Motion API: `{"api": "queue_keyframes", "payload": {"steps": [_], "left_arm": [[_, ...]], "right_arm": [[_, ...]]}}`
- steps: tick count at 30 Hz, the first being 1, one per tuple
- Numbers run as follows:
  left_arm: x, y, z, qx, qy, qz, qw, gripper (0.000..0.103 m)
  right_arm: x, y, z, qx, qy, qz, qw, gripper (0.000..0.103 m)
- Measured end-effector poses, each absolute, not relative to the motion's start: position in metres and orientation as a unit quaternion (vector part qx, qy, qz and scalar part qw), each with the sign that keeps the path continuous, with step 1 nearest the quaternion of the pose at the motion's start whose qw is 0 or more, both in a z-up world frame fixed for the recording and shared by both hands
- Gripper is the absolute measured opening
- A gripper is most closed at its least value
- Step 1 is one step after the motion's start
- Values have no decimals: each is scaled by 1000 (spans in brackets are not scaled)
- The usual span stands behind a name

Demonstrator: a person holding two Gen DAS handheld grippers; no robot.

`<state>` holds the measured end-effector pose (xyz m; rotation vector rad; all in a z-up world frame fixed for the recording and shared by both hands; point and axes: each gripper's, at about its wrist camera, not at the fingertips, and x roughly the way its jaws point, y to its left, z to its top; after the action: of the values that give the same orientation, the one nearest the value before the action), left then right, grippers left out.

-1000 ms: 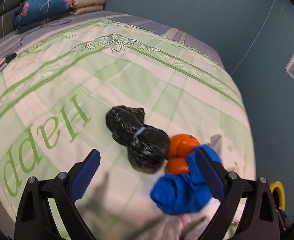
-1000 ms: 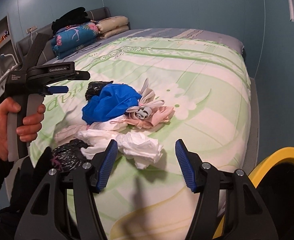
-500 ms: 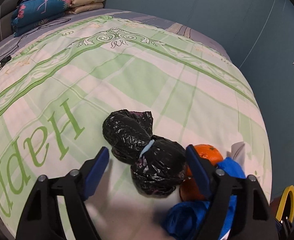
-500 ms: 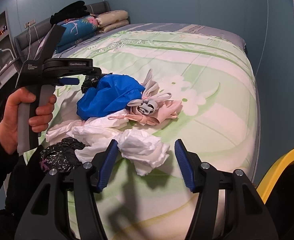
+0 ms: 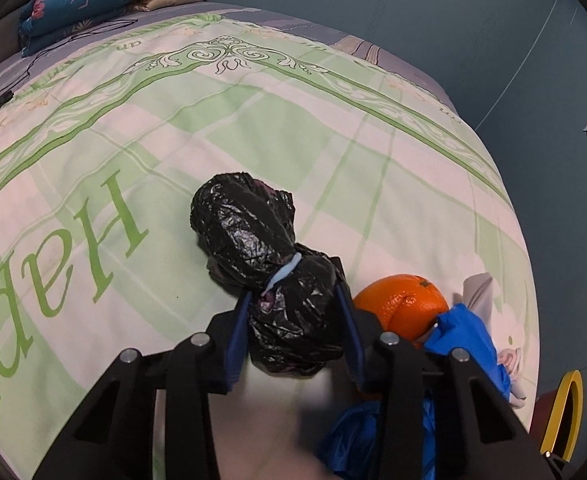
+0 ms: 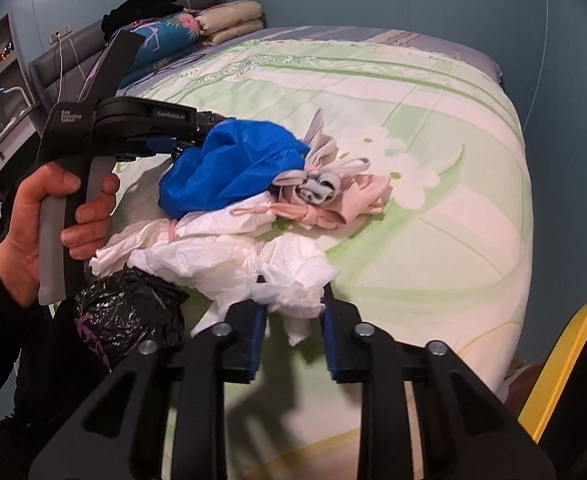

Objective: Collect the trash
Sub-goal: 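Grasp the knotted black plastic bag with the left tool while the right tool grasps white tissue, then lift the black bag with the left tool while the right tool carries the white tissue to the bin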

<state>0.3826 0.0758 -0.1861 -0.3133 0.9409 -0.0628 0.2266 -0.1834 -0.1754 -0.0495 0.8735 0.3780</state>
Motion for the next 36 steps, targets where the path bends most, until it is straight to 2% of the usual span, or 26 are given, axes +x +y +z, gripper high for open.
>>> {"api": "queue_keyframes", "payload": {"steps": [8,19,36], "left_arm": [[376,77,-181,-153,445,-30,882,32],[353,96,-156,-176,412,-22,894,31],[275,92,-94,-152,336,-39,929,31]], "right_arm": [[222,-184,-171,-14,421,186,888,11],[209,-204,-144,-2,388,158,908,10],[171,-220,-93,-5,326,155,933,10]]}}
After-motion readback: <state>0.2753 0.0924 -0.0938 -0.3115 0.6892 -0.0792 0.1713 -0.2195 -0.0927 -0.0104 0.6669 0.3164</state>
